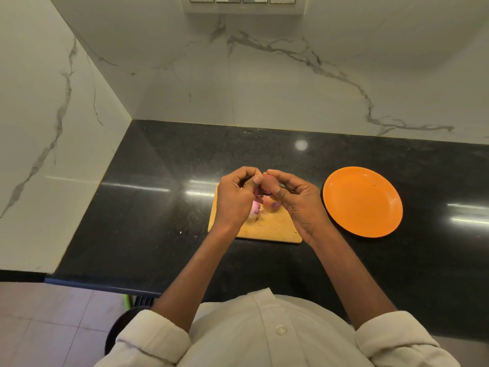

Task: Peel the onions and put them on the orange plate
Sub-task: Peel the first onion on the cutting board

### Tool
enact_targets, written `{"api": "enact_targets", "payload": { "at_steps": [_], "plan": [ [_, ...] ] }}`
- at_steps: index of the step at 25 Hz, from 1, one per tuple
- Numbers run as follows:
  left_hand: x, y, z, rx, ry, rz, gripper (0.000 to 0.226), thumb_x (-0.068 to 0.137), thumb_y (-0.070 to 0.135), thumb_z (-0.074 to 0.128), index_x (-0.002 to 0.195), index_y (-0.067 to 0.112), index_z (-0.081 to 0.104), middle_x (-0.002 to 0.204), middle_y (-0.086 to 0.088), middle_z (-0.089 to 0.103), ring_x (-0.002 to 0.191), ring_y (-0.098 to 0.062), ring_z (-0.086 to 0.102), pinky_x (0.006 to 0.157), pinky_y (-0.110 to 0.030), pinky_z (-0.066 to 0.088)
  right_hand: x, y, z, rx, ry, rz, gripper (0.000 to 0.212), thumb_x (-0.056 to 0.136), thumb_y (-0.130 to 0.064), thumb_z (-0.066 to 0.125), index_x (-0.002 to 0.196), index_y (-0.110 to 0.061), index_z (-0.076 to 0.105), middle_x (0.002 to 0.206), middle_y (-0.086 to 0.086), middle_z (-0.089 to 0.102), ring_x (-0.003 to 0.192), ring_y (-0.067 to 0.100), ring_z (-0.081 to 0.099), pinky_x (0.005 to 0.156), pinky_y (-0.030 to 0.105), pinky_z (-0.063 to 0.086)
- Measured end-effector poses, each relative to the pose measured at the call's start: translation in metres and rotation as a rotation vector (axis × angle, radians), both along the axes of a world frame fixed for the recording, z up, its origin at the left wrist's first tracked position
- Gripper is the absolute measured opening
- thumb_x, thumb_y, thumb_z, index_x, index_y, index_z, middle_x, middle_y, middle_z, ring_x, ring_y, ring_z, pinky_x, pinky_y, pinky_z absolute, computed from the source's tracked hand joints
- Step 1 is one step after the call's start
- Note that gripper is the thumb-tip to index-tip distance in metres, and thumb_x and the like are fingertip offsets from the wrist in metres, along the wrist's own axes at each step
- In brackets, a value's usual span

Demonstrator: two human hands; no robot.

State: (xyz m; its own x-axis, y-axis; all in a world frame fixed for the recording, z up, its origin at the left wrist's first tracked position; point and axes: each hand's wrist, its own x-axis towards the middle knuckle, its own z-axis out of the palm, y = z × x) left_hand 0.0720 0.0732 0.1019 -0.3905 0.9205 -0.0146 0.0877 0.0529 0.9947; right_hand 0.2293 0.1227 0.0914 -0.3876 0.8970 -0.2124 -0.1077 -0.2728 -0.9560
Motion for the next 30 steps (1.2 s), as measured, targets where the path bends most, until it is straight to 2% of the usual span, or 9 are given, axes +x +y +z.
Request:
{"api": "enact_targets", "payload": {
  "at_steps": [5, 9, 11, 13, 16, 18, 23, 26, 30],
  "plan": [
    [0.002, -0.001, -0.003, -0.076, -0.083, 0.001, 0.022, 0.109, 0.007, 0.056, 0.098, 0.007, 0.074, 0.093, -0.013, 0.075, 0.089, -0.026, 0.073, 0.084, -0.044, 0.065, 0.001, 0.002, 0.002, 0.006, 0.003, 0.055, 0.035, 0.095, -0.017, 0.069, 0.129, -0.013, 0.072, 0.125, 0.006, 0.076, 0.122, 0.026, 0.070, 0.110, 0.060, 0.050],
    [0.003, 0.000, 0.001, -0.177, -0.191, -0.004, 0.028, 0.113, 0.013, 0.048, 0.100, 0.005, 0.072, 0.096, -0.011, 0.074, 0.089, -0.020, 0.074, 0.075, -0.036, 0.067, 0.003, 0.006, -0.001, -0.004, 0.018, 0.096, 0.030, 0.104, -0.008, 0.059, 0.131, -0.008, 0.070, 0.129, 0.009, 0.074, 0.127, 0.031, 0.066, 0.102, 0.052, 0.055],
    [-0.002, 0.001, 0.001, -0.157, -0.163, -0.011, 0.025, 0.113, 0.015, 0.050, 0.101, 0.007, 0.071, 0.097, -0.011, 0.074, 0.091, -0.023, 0.075, 0.078, -0.038, 0.067, 0.002, 0.004, -0.001, -0.039, 0.048, 0.082, 0.031, 0.105, -0.007, 0.056, 0.133, -0.007, 0.070, 0.131, 0.009, 0.072, 0.129, 0.032, 0.065, 0.097, 0.042, 0.059],
    [-0.004, -0.002, 0.002, -0.102, -0.207, -0.043, 0.019, 0.110, 0.019, 0.057, 0.109, 0.005, 0.069, 0.099, -0.010, 0.074, 0.089, -0.022, 0.076, 0.080, -0.038, 0.066, 0.002, 0.004, -0.001, -0.081, 0.071, 0.042, 0.031, 0.106, -0.007, 0.056, 0.134, -0.009, 0.070, 0.134, 0.009, 0.071, 0.130, 0.031, 0.065, 0.102, 0.044, 0.058],
    [-0.002, -0.003, 0.001, -0.032, -0.098, -0.084, 0.015, 0.102, 0.016, 0.071, 0.113, 0.006, 0.069, 0.099, -0.005, 0.076, 0.087, -0.019, 0.076, 0.080, -0.036, 0.065, 0.002, 0.004, 0.001, -0.102, 0.084, 0.022, 0.032, 0.104, -0.009, 0.060, 0.135, -0.009, 0.069, 0.132, 0.010, 0.072, 0.127, 0.030, 0.067, 0.105, 0.046, 0.056],
    [0.001, -0.003, -0.001, -0.016, -0.032, -0.053, 0.006, 0.102, 0.009, 0.070, 0.107, 0.006, 0.070, 0.093, -0.006, 0.076, 0.083, -0.018, 0.075, 0.077, -0.034, 0.064, 0.002, 0.002, 0.001, -0.083, 0.068, 0.036, 0.033, 0.103, -0.008, 0.061, 0.135, -0.008, 0.068, 0.132, 0.011, 0.072, 0.125, 0.029, 0.068, 0.103, 0.045, 0.058],
    [-0.003, -0.009, -0.005, -0.124, -0.459, 0.022, 0.008, 0.106, 0.002, 0.059, 0.103, 0.003, 0.066, 0.086, -0.009, 0.071, 0.077, -0.021, 0.072, 0.081, -0.041, 0.065, 0.000, -0.002, 0.000, -0.194, 0.189, 0.022, 0.033, 0.107, -0.006, 0.052, 0.138, -0.007, 0.065, 0.136, 0.016, 0.069, 0.125, 0.033, 0.068, 0.092, 0.035, 0.063],
    [-0.006, -0.017, -0.011, -0.179, -0.329, -0.023, 0.007, 0.105, 0.002, 0.062, 0.109, 0.000, 0.067, 0.095, -0.019, 0.075, 0.084, -0.025, 0.075, 0.084, -0.046, 0.066, 0.000, -0.007, 0.001, -0.203, 0.188, 0.044, 0.034, 0.108, -0.005, 0.051, 0.138, -0.008, 0.065, 0.134, 0.014, 0.071, 0.119, 0.032, 0.071, 0.083, 0.032, 0.063],
    [-0.012, -0.031, -0.016, -0.261, 0.060, -0.077, 0.021, 0.100, 0.004, 0.069, 0.117, 0.016, 0.069, 0.110, -0.006, 0.073, 0.104, -0.015, 0.071, 0.086, -0.025, 0.057, 0.000, -0.015, -0.003, -0.178, 0.036, 0.002, 0.029, 0.106, -0.006, 0.055, 0.131, -0.010, 0.070, 0.125, 0.011, 0.075, 0.116, 0.031, 0.072, 0.081, 0.031, 0.061]
  ]
}}
